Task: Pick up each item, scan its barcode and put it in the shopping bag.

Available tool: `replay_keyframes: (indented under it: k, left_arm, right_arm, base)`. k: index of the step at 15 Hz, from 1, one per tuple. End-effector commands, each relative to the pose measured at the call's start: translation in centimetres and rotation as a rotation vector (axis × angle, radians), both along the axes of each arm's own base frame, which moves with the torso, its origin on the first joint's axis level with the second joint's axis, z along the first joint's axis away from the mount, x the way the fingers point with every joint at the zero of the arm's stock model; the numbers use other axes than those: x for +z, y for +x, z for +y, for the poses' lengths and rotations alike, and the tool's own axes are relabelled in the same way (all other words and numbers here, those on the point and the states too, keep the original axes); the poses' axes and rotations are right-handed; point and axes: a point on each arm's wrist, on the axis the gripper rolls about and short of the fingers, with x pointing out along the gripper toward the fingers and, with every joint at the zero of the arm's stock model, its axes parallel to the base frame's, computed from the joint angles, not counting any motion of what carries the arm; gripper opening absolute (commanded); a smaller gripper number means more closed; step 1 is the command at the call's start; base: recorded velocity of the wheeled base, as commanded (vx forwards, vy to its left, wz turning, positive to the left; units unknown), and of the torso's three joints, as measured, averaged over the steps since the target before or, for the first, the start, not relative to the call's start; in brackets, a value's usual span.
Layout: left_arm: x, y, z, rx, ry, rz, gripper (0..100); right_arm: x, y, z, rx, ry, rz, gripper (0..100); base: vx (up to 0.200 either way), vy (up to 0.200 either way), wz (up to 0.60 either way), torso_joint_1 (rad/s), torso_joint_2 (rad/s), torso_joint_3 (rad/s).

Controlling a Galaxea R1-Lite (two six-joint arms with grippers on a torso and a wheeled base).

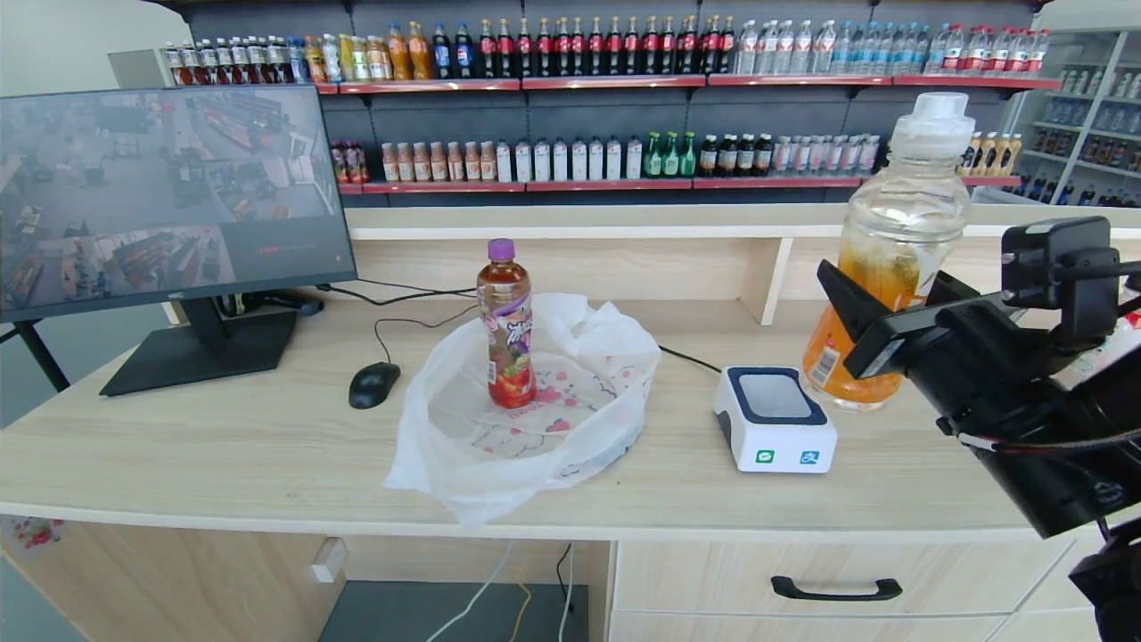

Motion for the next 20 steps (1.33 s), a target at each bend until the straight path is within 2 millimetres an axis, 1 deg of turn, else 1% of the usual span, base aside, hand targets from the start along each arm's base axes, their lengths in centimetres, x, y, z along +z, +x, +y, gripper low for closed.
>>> replay_keyframes:
  k: [1,2,5,9,14,16,20]
  left_arm:
    - [0.0,0.0,0.0,0.000,0.001,-0.001,100]
    - [0.0,0.0,0.0,0.000,0.001,0.000,100]
    - [0.0,0.0,0.0,0.000,0.001,-0.001,100]
    - [0.0,0.0,0.0,0.000,0.001,-0.003,100]
    - [0.0,0.0,0.0,0.001,-0.002,-0.003,100]
    - [0.0,0.0,0.0,0.000,-0.002,0.000,100]
    - [0.0,0.0,0.0,0.001,-0.004,-0.001,100]
  right_arm:
    - [0.4,-0.4,-0.1,0.011,0.030,-0.009,0]
    - [0.5,-0.3,-0.1,0.028,0.076,-0.002,0]
    - [0.3,0.1,-0.3,0.036,0.138,0.019,0]
    - [-0.2,1.1,-0.1,0.031,0.129,0.033,0]
    - [-1.8,2.4,0.5,0.038,0.100,0.084,0]
    - [-2.2,3.2,0.8,0.040,0.099,0.094,0]
    - [-2.5,3.8,1.0,0.038,0.100,0.099,0]
  base:
    - [0.000,0.000,0.00,0.000,0.00,0.000]
    - [0.000,0.000,0.00,0.000,0.00,0.000]
    - [0.000,0.000,0.00,0.000,0.00,0.000]
    - [0.000,0.000,0.00,0.000,0.00,0.000]
    - [0.000,0.000,0.00,0.000,0.00,0.000]
    - [0.000,0.200,0.00,0.000,0.00,0.007]
    - [0.000,0.200,0.00,0.006,0.00,0.000]
